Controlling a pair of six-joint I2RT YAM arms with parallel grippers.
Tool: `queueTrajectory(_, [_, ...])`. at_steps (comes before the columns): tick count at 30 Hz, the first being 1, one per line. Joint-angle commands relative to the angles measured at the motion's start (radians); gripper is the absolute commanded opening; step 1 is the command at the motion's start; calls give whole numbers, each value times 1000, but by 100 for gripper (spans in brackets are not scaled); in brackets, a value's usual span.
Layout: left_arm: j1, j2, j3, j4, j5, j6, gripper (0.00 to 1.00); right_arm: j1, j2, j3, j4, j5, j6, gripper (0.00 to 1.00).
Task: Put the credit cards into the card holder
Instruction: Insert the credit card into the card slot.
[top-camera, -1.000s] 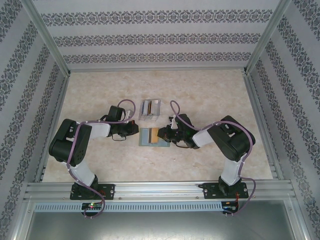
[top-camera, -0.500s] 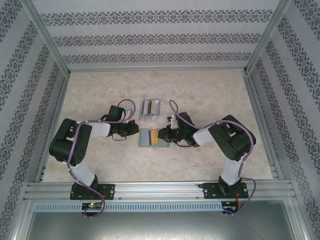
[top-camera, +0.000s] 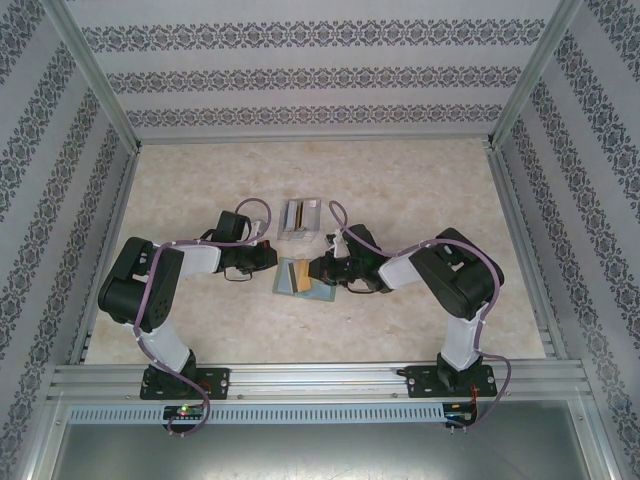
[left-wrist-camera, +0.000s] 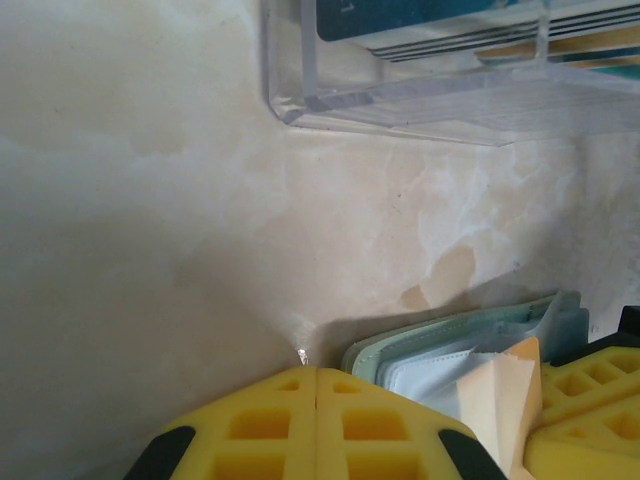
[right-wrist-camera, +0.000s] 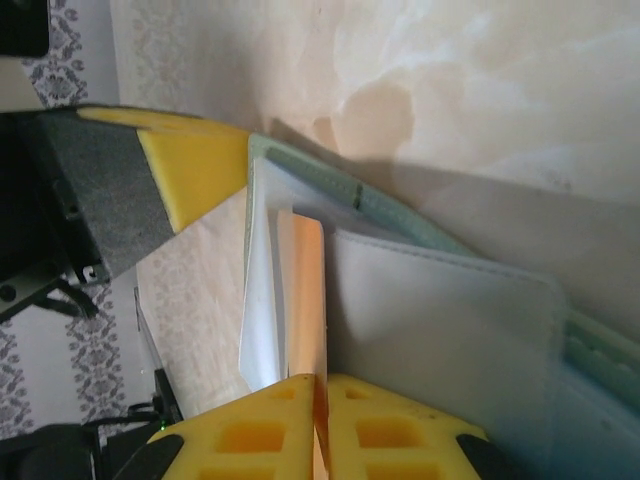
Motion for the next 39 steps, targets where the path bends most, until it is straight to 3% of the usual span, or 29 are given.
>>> queueTrajectory(1, [-15,25,5,4,-8,6,0,17,13,6,26,100,31,13])
queueTrajectory(17, [-16,25,2,6,-7,2,0,82,-11,-103,131,391,161,12])
queueTrajectory(25, [-19,28,0,11,-5,-1,0,163,-16,-106,141,538,234,8])
queueTrajectory(33, [-20,11,-12,-10,56,-46,0,179,-42,-124,106,571,262,5])
queueTrajectory(39, [-43,-82,-127,39,91,-119,3,203,-24,-115,92,594,323,5])
